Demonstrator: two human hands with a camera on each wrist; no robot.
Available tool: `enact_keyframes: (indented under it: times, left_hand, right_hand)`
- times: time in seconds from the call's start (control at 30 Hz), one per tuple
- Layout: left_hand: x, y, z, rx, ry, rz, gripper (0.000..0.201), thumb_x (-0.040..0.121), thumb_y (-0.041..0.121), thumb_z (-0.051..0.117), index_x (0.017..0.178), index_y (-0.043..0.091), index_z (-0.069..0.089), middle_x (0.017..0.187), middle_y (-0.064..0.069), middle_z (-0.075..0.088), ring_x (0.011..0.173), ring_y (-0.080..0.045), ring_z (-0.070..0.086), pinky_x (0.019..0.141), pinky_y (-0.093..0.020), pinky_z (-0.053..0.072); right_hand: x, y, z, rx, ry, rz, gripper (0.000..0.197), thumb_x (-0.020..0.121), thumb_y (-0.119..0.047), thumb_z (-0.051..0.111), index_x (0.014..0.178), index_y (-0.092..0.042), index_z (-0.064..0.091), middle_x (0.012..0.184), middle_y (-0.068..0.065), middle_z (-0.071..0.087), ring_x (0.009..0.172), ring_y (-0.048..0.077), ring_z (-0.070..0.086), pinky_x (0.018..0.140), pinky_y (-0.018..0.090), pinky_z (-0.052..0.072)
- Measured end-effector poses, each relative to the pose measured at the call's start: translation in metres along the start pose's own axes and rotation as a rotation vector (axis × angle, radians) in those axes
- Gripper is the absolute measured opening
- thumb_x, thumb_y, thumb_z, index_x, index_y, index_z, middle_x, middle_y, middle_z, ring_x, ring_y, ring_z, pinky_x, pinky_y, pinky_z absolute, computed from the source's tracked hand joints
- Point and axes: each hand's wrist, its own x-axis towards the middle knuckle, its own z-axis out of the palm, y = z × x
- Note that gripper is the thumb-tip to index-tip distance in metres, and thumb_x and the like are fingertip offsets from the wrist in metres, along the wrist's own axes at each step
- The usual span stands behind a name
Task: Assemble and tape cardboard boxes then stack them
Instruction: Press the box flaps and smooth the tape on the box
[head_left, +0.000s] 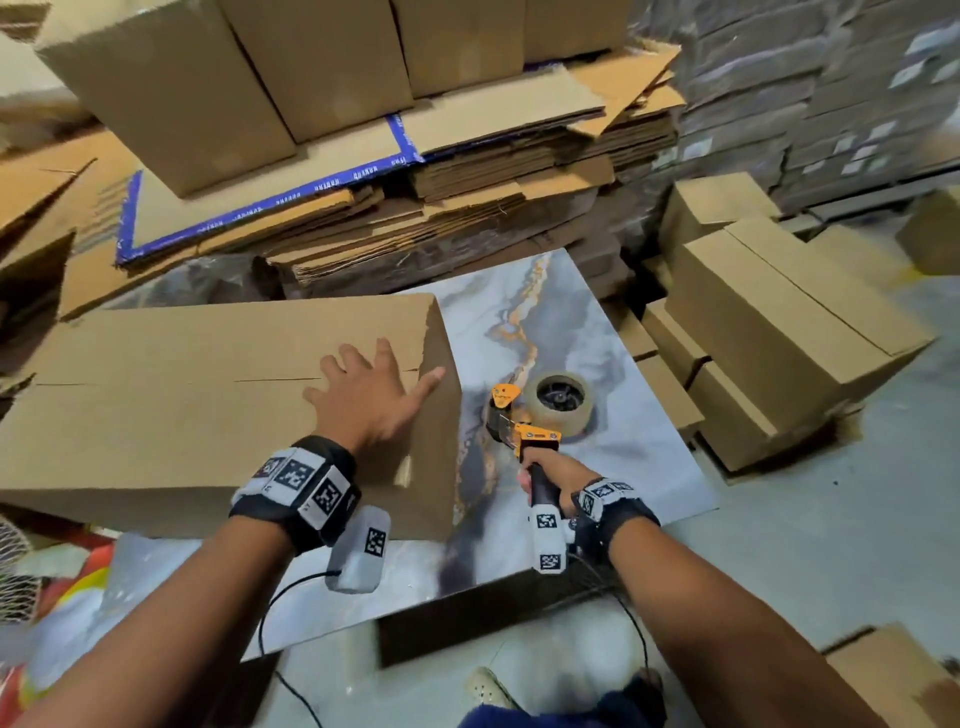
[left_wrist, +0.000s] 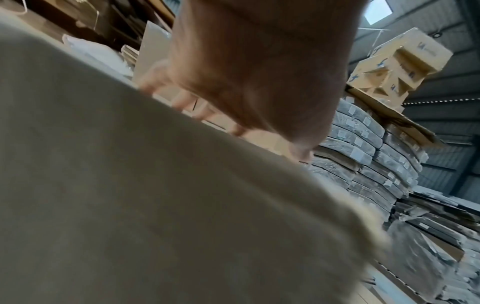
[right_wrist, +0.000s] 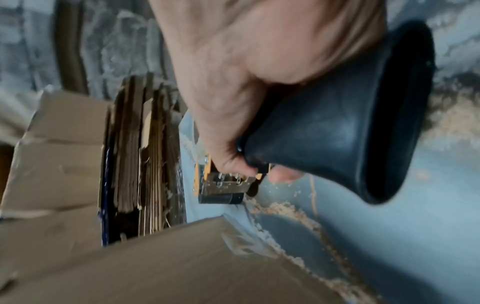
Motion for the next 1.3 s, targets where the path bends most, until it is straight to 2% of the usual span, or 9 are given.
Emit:
enact_keyframes:
  times: [0.1,0.2,0.27,0.47,0.73,0.9,1.03,1.1,1.3]
  left_hand:
    - [-0.008,-0.020,0.002,0.082,0.086,0.153,0.101,0.081,0.093,0.008,0.157,0.028,0.016,0.150,-0.020,0.033,0.134,-0.043,0.031,0.103,-0.065,0.034]
    - [-0.016,-0.025,0.017,0.004,0.154,0.191,0.095,0.086,0.087,0.008,0.160,0.029,0.011,0.164,-0.019,0.016,0.147,-0.042,0.018,0.115,-0.068,0.017]
    - [-0.015,-0.018,0.021,-0.058,0.157,0.170,0.093,0.086,0.086,0.012,0.161,0.030,0.010,0.168,-0.017,0.007,0.154,-0.037,0.006,0.119,-0.066,0.006]
    - [-0.001,0.033,0.023,-0.164,0.144,0.079,0.081,0.097,0.073,0.012,0.161,0.023,0.011,0.167,-0.022,0.002,0.155,-0.039,-0.001,0.119,-0.066,0.000]
    - [0.012,0.125,0.028,-0.269,0.148,-0.027,0.058,0.108,0.042,0.019,0.160,0.017,0.019,0.166,-0.024,0.006,0.153,-0.042,0.000,0.122,-0.061,0.005]
    - [0.022,0.161,0.029,-0.404,0.233,-0.058,0.049,0.109,0.031,0.027,0.150,0.008,0.040,0.163,-0.019,0.025,0.151,-0.043,0.013,0.122,-0.055,0.012]
    - [0.024,0.152,0.022,-0.902,0.490,-0.036,0.030,0.104,0.022,0.038,0.106,0.003,0.061,0.111,-0.019,0.064,0.114,-0.040,0.054,0.095,-0.044,0.041]
    - [0.017,0.130,0.010,-1.185,0.542,-0.126,0.022,0.106,0.017,0.044,0.109,0.004,0.062,0.107,-0.014,0.066,0.103,-0.032,0.060,0.082,-0.034,0.042]
    - [-0.002,0.016,-0.042,-2.169,0.170,-0.451,0.037,0.107,0.029,0.041,0.123,0.000,0.058,0.111,-0.021,0.070,0.096,-0.036,0.068,0.070,-0.037,0.063]
  right_hand:
    - [-0.003,-0.004,-0.002,0.157,-0.159,0.090,0.014,0.092,-0.007,0.050,0.079,-0.003,0.055,0.064,0.011,0.062,0.048,0.024,0.060,0.050,0.032,0.057]
    - [-0.014,-0.005,-0.003,0.280,-0.250,0.117,0.009,0.099,-0.009,0.055,0.093,-0.006,0.061,0.090,0.018,0.075,0.074,0.035,0.075,0.059,0.049,0.062]
    - [-0.029,-0.014,-0.004,0.299,-0.282,0.077,0.004,0.098,-0.010,0.058,0.095,-0.008,0.060,0.093,0.019,0.075,0.077,0.038,0.075,0.058,0.046,0.062]
    - [-0.063,-0.061,-0.018,0.357,-0.292,-0.037,0.019,0.095,-0.009,0.057,0.077,-0.012,0.052,0.054,-0.001,0.050,0.040,0.010,0.047,0.042,0.021,0.045]
    - [-0.110,-0.145,-0.061,-0.057,-0.219,-0.393,0.017,0.096,-0.008,0.060,0.080,-0.010,0.055,0.056,0.005,0.044,0.043,0.018,0.039,0.045,0.026,0.037]
    - [-0.126,-0.188,-0.071,-0.364,-0.174,-0.575,0.015,0.095,-0.007,0.061,0.081,-0.008,0.057,0.055,0.006,0.044,0.043,0.019,0.037,0.044,0.025,0.032]
    - [-0.128,-0.213,-0.059,-0.555,-0.198,-0.681,0.009,0.091,-0.001,0.061,0.083,0.000,0.059,0.058,0.013,0.048,0.044,0.021,0.041,0.044,0.026,0.035]
    - [-0.128,-0.220,-0.046,-0.651,-0.218,-0.720,0.009,0.090,-0.001,0.063,0.082,0.000,0.059,0.060,0.015,0.052,0.043,0.023,0.045,0.043,0.027,0.039]
    - [-0.136,-0.227,0.028,-0.886,-0.309,-0.835,0.023,0.089,-0.008,0.066,0.068,-0.009,0.056,0.056,0.009,0.057,0.043,0.018,0.050,0.045,0.025,0.040]
